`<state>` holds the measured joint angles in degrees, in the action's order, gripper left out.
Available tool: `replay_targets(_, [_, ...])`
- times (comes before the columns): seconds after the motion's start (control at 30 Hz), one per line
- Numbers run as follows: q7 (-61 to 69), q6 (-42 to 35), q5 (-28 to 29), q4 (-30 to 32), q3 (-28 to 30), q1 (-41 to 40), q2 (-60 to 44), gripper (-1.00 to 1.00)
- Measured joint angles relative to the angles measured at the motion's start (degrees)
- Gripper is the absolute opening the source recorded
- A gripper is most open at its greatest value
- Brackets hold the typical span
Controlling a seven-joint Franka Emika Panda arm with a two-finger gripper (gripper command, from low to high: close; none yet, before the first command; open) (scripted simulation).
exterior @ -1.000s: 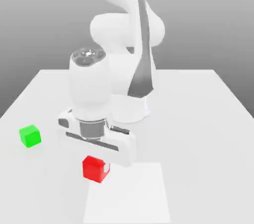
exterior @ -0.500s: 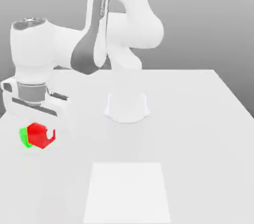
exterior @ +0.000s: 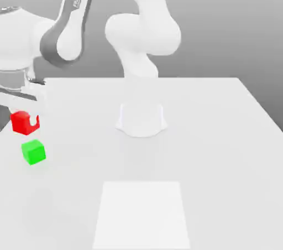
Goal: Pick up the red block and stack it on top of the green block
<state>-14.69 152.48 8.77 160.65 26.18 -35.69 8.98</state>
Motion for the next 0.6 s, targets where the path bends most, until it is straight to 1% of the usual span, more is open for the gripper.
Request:
replay_targets(0.17, [3.92,1.64,-3.96,-0.51,1.21,1.32,-2.41,-1.0])
replay_targets(0.37, [8.14,5.55,-9.82,-0.9,1.81,3.46,-6.97,-1.0])
replay_targets(0.6, [14.21,11.67,-18.42,-0.69,-0.36,2.98,-13.82,-1.0])
